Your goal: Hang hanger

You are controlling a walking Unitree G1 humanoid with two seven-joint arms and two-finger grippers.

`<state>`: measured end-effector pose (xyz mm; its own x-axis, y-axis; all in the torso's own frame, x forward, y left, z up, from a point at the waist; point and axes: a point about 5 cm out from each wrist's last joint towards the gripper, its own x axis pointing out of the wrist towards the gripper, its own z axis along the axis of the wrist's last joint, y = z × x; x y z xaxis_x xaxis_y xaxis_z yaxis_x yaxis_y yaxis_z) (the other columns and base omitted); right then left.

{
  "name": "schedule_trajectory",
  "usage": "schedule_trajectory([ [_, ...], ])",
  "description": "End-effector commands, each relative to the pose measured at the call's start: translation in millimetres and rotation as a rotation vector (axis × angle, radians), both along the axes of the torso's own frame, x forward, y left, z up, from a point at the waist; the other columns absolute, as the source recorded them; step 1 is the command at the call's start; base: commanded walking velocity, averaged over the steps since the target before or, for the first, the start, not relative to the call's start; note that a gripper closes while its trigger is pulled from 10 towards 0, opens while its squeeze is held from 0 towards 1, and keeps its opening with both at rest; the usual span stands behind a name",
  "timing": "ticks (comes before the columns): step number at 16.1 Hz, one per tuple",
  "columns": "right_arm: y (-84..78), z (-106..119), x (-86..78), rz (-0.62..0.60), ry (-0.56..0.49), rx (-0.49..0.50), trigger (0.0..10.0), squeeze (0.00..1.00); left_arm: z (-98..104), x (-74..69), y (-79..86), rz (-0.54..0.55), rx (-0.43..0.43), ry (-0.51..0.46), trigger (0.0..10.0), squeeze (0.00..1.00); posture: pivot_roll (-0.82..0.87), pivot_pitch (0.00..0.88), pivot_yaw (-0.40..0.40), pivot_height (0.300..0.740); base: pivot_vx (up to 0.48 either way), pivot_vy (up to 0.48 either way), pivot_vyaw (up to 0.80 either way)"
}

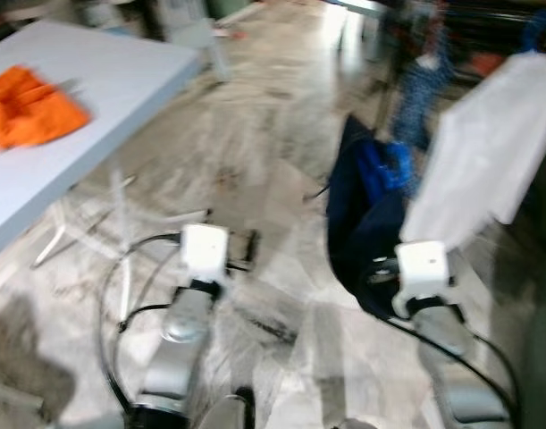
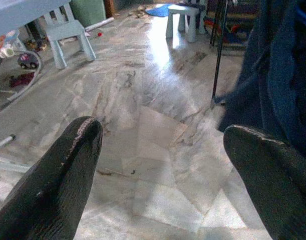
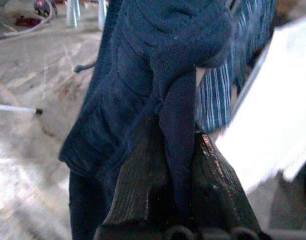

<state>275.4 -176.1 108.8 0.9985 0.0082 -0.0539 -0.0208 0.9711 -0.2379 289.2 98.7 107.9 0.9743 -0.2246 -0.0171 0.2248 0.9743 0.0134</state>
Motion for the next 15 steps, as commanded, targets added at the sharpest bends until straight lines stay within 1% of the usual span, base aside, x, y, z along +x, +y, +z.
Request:
schedule_trajectory([
  [1,8.5,13.2,7.7,0.034,-0.079,0.028,10.0,0.00,-1.5,3.1,11.7,0.044,0.028,-0.005,10.0,0.00,-0.06,0.080,0.044,0.740,0.000,0.000,0.00],
  [3,5.1,16.2,17.6,0.014,-0.101,0.043,10.0,0.00,-0.5,7.5,15.1,0.065,0.041,-0.022,10.0,0.00,-0.05,0.045,0.045,0.740,0.000,0.000,0.00],
  [4,5.3,17.4,20.2,0.013,-0.111,0.047,10.0,0.00,-0.4,8.9,16.6,0.073,0.044,-0.027,10.0,0.00,-0.05,0.045,0.045,0.740,0.000,0.000,0.00],
  [5,8.8,18.6,24.1,0.017,-0.121,0.057,10.0,0.00,1.1,12.3,19.7,0.087,0.054,-0.041,10.0,0.00,-0.04,0.024,0.045,0.740,0.000,0.000,0.00],
  [7,19.8,15.2,21.3,0.033,-0.128,0.084,10.0,0.00,3.7,14.8,30.9,0.122,0.070,-0.059,10.0,0.00,-0.01,0.034,0.041,0.740,0.000,0.000,0.00],
  [9,29.2,6.2,16.8,0.045,-0.112,0.107,10.0,0.00,5.8,12.4,40.7,0.142,0.083,-0.073,10.0,0.00,0.03,0.047,0.036,0.740,0.000,0.000,0.00],
  [10,38.6,0.7,16.3,0.087,-0.097,0.113,10.0,0.00,8.0,9.5,45.5,0.155,0.092,-0.080,10.0,0.00,0.06,0.062,0.038,0.740,0.000,0.000,0.00],
  [11,43.3,-2.2,15.5,0.117,-0.094,0.098,10.0,0.00,7.4,5.7,48.9,0.166,0.092,-0.080,10.0,0.00,0.07,0.069,0.035,0.740,0.000,0.000,0.00],
  [13,42.2,-5.9,15.8,0.116,-0.089,0.095,10.0,0.00,0.6,-1.0,53.2,0.170,0.101,-0.070,10.0,0.00,0.07,0.061,0.031,0.740,0.000,0.000,0.00],
  [14,38.9,-2.7,19.5,0.116,-0.098,0.078,10.0,0.00,-1.1,1.9,52.7,0.172,0.095,-0.062,10.0,0.00,0.04,0.045,0.028,0.740,0.000,0.000,0.00],
  [15,32.3,2.4,24.1,0.109,-0.122,0.038,10.0,0.00,-4.8,7.3,50.8,0.173,0.087,-0.052,10.0,0.00,0.01,0.029,0.029,0.740,0.000,0.000,0.00],
])
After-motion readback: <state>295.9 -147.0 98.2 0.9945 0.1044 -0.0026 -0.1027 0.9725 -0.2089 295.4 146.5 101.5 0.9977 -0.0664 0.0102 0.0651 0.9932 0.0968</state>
